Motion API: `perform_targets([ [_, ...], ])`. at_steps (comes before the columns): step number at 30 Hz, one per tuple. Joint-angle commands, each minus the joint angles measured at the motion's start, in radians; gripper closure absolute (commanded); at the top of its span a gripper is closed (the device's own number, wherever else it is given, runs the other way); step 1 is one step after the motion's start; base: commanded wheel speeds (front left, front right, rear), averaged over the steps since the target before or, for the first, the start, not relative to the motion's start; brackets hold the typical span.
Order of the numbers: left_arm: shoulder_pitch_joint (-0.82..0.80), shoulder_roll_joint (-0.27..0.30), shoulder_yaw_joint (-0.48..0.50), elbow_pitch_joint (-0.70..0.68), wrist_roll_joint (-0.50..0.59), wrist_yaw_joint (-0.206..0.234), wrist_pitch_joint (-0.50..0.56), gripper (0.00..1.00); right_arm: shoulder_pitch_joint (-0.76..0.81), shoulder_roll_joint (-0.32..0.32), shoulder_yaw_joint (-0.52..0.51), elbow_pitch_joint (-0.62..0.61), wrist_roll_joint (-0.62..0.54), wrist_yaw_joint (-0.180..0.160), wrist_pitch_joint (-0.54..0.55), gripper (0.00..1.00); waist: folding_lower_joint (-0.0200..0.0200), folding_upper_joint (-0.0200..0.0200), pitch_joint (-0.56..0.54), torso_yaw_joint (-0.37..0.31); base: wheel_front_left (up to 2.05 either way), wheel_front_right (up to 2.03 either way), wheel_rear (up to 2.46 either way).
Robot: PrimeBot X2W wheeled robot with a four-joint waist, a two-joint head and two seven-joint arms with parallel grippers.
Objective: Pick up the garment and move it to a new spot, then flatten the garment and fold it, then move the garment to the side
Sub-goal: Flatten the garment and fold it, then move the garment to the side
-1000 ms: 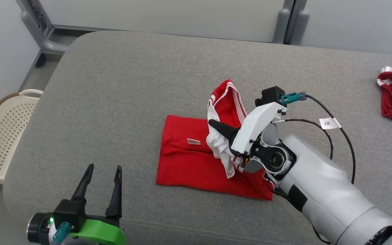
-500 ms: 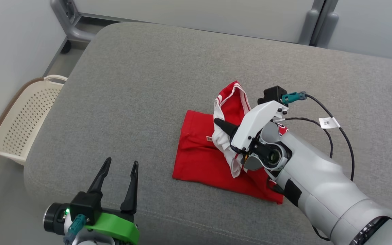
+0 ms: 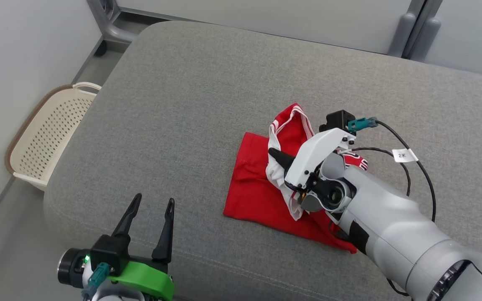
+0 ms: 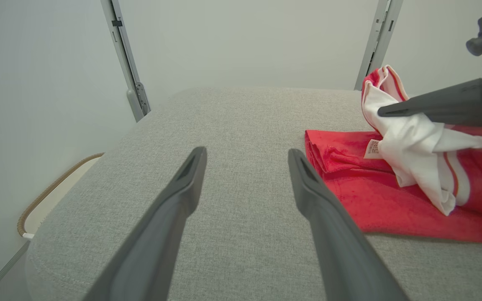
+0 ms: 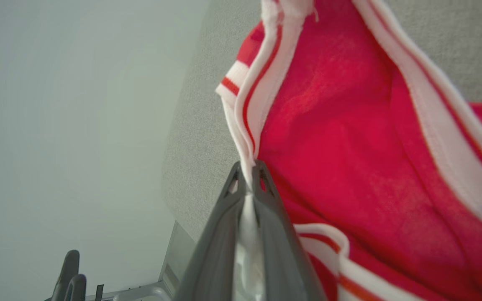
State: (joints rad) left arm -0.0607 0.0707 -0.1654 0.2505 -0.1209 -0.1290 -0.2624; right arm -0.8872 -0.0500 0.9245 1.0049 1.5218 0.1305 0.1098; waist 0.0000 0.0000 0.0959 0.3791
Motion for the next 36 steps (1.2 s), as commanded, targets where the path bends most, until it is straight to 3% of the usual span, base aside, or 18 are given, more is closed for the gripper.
perform_targets([
  [1, -0.015, -0.005, 0.002, 0.0, -0.003, -0.002, -0.002, 0.0, -0.011, -0.002, 0.01, 0.006, 0.008, 0.0, -0.013, 0.0, 0.0, 0.0, 0.001, -0.002, 0.0, 0.0, 0.0],
  [13, -0.003, 0.004, 0.023, -0.012, 0.005, -0.002, -0.002, 0.0, -0.048, -0.007, 0.039, -0.049, 0.033, 0.0, -0.117, 0.0, 0.0, 0.0, 0.004, -0.053, 0.0, 0.0, 0.0],
  [25, 0.013, 0.016, 0.04, -0.032, 0.014, -0.002, -0.002, 0.0, 0.002, -0.173, 0.079, -0.219, -0.093, 0.0, -0.312, 0.0, 0.0, 0.0, 0.005, -0.11, 0.0, 0.0, 0.0],
  [36, 0.029, 0.021, 0.054, -0.045, 0.021, -0.002, -0.002, 0.0, 0.094, -0.294, 0.09, -0.284, -0.241, 0.0, -0.376, 0.0, 0.0, 0.0, -0.006, -0.145, 0.0, 0.0, 0.0],
])
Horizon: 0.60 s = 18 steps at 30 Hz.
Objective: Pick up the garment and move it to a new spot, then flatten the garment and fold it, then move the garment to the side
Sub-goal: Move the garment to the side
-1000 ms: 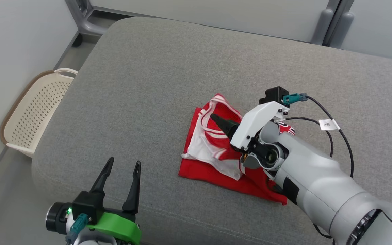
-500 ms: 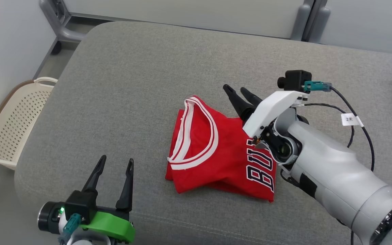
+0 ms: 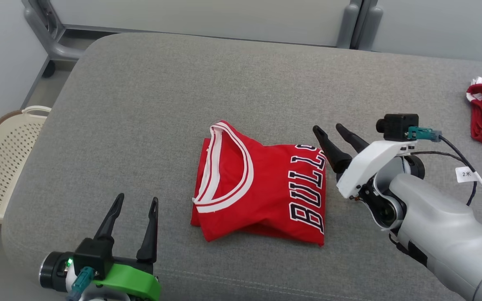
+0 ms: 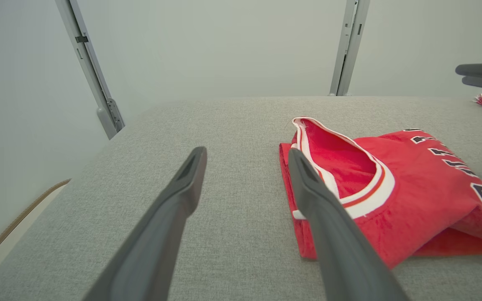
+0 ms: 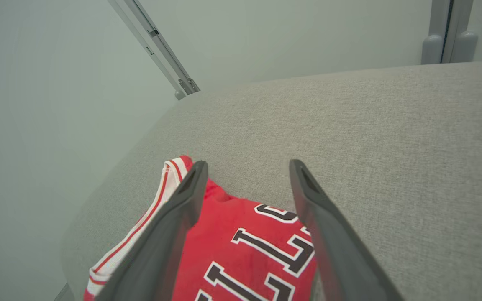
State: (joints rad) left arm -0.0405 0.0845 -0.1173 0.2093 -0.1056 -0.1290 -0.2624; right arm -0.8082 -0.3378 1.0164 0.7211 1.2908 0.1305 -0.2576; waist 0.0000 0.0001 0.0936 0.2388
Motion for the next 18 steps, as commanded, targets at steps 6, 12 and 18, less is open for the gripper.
perform_targets([
  [6, 0.023, 0.009, 0.017, -0.017, 0.012, -0.002, -0.002, 0.0, 0.082, -0.014, -0.053, 0.021, -0.067, 0.0, -0.007, 0.0, 0.0, -0.0001, -0.007, -0.026, 0.0, 0.0, 0.0],
  [12, 0.022, 0.006, 0.02, -0.023, 0.016, -0.002, -0.002, 0.0, 0.097, 0.0, -0.047, 0.059, -0.047, 0.0, 0.085, 0.0, 0.0, -0.0001, -0.006, -0.037, 0.0, 0.0, 0.0],
  [18, 0.011, 0.002, 0.013, -0.018, 0.012, -0.002, -0.002, 0.0, 0.083, 0.023, -0.057, 0.069, 0.031, 0.0, 0.253, 0.0, 0.0, -0.0001, 0.0, -0.032, 0.0, 0.0, 0.0],
])
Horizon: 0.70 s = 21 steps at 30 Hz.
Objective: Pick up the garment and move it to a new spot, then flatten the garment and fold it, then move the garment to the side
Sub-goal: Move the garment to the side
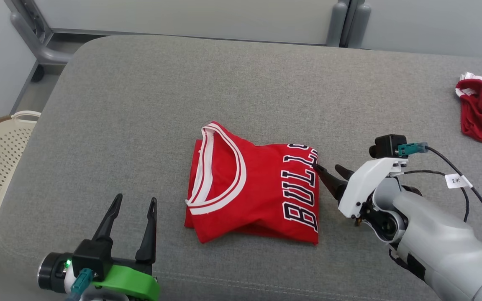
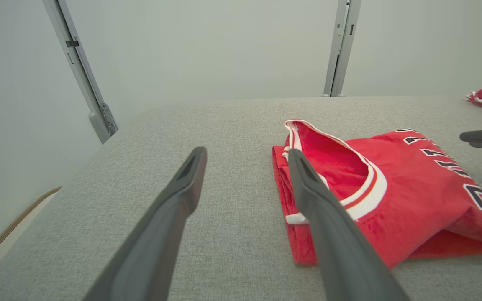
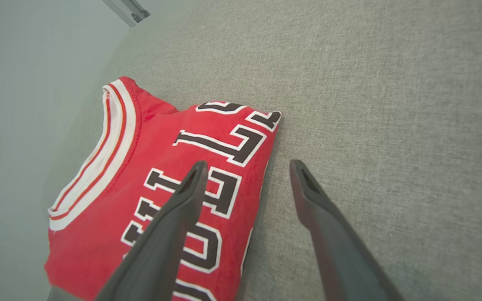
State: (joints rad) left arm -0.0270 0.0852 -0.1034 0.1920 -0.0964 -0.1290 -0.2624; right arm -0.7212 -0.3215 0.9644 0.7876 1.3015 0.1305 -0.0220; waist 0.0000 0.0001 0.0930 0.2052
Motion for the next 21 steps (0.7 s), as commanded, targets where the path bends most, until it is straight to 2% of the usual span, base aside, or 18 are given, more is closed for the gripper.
perform_targets([
  [1, -0.003, 0.001, 0.0, 0.0, 0.002, -0.002, -0.002, 0.0, -0.006, 0.008, -0.003, 0.009, 0.028, 0.0, 0.047, 0.0, 0.0, -0.0001, 0.001, 0.003, 0.0, 0.0, 0.0],
  [5, -0.002, -0.002, -0.001, 0.004, 0.002, -0.002, -0.002, 0.0, -0.024, 0.014, -0.004, 0.03, 0.077, 0.0, 0.172, 0.0, 0.0, -0.0001, 0.0, 0.006, 0.0, 0.0, 0.0],
  [13, -0.013, -0.007, -0.012, 0.009, -0.003, -0.002, -0.002, 0.0, -0.055, 0.044, -0.038, 0.104, 0.17, 0.0, 0.328, 0.0, 0.0, -0.0001, 0.003, 0.019, 0.0, 0.0, 0.0],
  [21, -0.025, -0.009, -0.026, 0.018, -0.007, -0.002, -0.002, 0.0, -0.087, 0.099, -0.042, 0.211, 0.206, 0.0, 0.423, 0.0, 0.0, -0.0001, 0.008, 0.045, 0.0, 0.0, 0.0],
])
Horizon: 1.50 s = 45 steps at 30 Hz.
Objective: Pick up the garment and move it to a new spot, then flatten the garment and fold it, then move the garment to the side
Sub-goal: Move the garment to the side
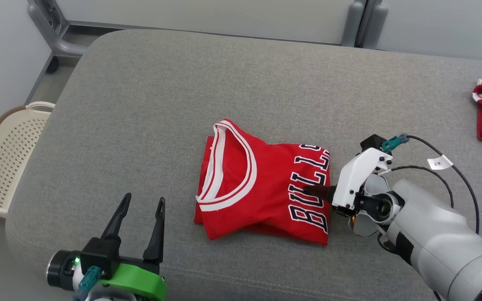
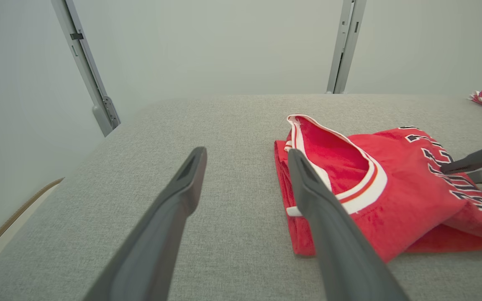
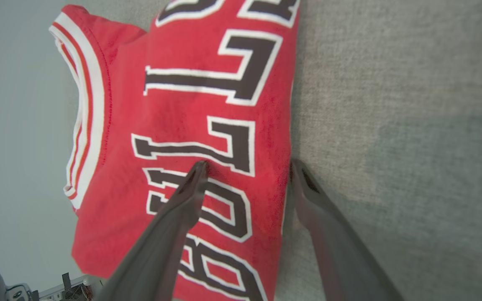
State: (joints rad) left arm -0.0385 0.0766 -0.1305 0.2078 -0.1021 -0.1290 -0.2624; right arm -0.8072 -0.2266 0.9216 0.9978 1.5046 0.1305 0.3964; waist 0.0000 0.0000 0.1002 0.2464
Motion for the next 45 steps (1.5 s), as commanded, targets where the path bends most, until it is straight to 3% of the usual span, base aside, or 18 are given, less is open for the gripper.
perform_targets([
  [1, -0.013, -0.001, 0.0, 0.002, -0.001, -0.002, -0.002, 0.0, -0.001, 0.01, 0.003, 0.007, 0.005, 0.0, 0.01, 0.0, 0.0, 0.0, 0.001, 0.006, 0.0, 0.0, 0.0],
  [3, -0.011, -0.001, -0.001, 0.003, -0.002, -0.002, -0.002, 0.0, 0.001, 0.016, 0.004, 0.023, 0.009, 0.0, 0.02, 0.0, 0.0, 0.0, 0.001, 0.012, 0.0, 0.0, 0.0],
  [4, -0.011, -0.001, -0.001, 0.004, -0.002, -0.002, -0.002, 0.0, 0.001, 0.018, 0.004, 0.029, 0.009, 0.0, 0.023, 0.19, 0.0, 0.0, 0.003, 0.015, 0.0, 0.0, 0.0],
  [5, -0.012, -0.001, -0.001, 0.004, -0.003, -0.002, -0.002, 0.0, 0.0, 0.021, 0.005, 0.035, 0.007, 0.0, 0.021, 0.57, 0.0, 0.0, 0.004, 0.017, 0.0, 0.0, 0.0],
  [6, -0.013, -0.001, 0.001, 0.004, -0.004, -0.002, -0.002, 0.0, -0.001, 0.022, 0.005, 0.039, 0.006, 0.0, 0.016, 0.87, 0.0, 0.0, 0.005, 0.019, 0.0, 0.0, 0.0],
  [7, -0.014, -0.001, 0.002, 0.004, -0.005, -0.002, -0.002, 0.0, -0.004, 0.021, 0.005, 0.041, 0.003, 0.0, 0.009, 1.0, 0.0, 0.0, 0.007, 0.02, 0.0, 0.0, 0.0],
  [24, -0.001, -0.003, 0.023, -0.007, 0.002, -0.002, -0.002, 0.0, -0.11, -0.067, 0.012, -0.004, -0.06, 0.0, -0.068, 1.0, 0.0, 0.0, 0.012, -0.026, 0.0, 0.0, 0.0],
  [45, -0.047, 0.017, 0.037, -0.022, 0.006, -0.002, -0.002, 0.0, -0.407, -0.252, 0.031, 0.191, -0.168, 0.0, -0.095, 1.0, 0.0, 0.0, 0.105, -0.089, 0.0, 0.0, 0.0],
])
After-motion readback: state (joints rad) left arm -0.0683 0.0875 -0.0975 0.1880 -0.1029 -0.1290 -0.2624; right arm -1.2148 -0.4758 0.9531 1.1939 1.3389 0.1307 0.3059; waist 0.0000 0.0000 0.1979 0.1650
